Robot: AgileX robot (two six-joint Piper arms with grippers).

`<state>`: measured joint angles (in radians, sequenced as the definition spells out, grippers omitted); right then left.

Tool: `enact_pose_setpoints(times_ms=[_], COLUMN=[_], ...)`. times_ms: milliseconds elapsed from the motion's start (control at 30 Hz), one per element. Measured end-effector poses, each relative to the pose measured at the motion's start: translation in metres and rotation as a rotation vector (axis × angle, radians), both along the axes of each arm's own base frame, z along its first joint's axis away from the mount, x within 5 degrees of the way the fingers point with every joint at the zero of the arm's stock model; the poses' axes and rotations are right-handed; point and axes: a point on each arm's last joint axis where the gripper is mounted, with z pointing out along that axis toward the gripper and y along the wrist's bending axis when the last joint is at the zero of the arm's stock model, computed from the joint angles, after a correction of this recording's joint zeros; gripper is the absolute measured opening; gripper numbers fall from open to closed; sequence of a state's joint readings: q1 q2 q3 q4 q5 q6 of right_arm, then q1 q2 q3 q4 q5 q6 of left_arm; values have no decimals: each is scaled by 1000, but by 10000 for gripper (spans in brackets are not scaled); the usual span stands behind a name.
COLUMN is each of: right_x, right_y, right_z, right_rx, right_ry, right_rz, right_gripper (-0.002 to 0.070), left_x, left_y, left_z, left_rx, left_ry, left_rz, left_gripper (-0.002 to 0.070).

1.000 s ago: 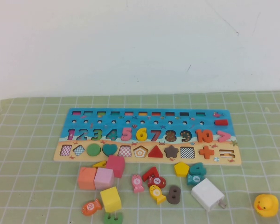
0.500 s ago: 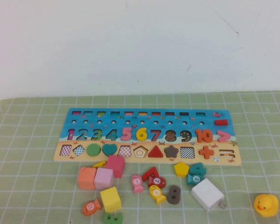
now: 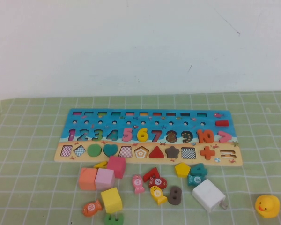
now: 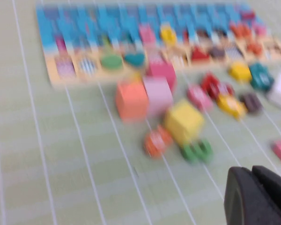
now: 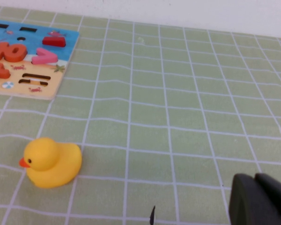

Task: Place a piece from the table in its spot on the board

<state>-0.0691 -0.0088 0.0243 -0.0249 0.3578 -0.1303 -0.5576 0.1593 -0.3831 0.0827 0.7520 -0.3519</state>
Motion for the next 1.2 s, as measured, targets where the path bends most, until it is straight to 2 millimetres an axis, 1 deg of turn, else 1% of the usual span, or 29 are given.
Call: enact_pose_setpoints(times_ms=[100,200,367,500,600,800,1000,1200], right_x=[0,0,0,0,0,0,0,0], right_y=[0,0,0,0,0,0,0,0], right_z=[0,0,0,0,0,0,0,0], right_rx=[0,0,0,0,0,0,0,0], right_ry=[0,0,0,0,0,0,0,0], right_rz=[0,0,0,0,0,0,0,0], right_gripper=[-1,-1,-1,-1,-1,-1,-1,-1], left_x=[12,18,22,21,19,19,18,16], left_y=[-2,-3,4,11,14,13,11,10], left_z=[-13,-30,-61,-77,-78,-77,-80,-88], left_rx=[12,6,-14,-31,-66,-111,-119,-78], left_ry=[-149,-233,-270,-290,-314,-313,-271,-185], left_rz=[25,73,234,366,425,438,396,370], left_gripper=[-1,-1,-1,-1,-1,-1,-1,-1])
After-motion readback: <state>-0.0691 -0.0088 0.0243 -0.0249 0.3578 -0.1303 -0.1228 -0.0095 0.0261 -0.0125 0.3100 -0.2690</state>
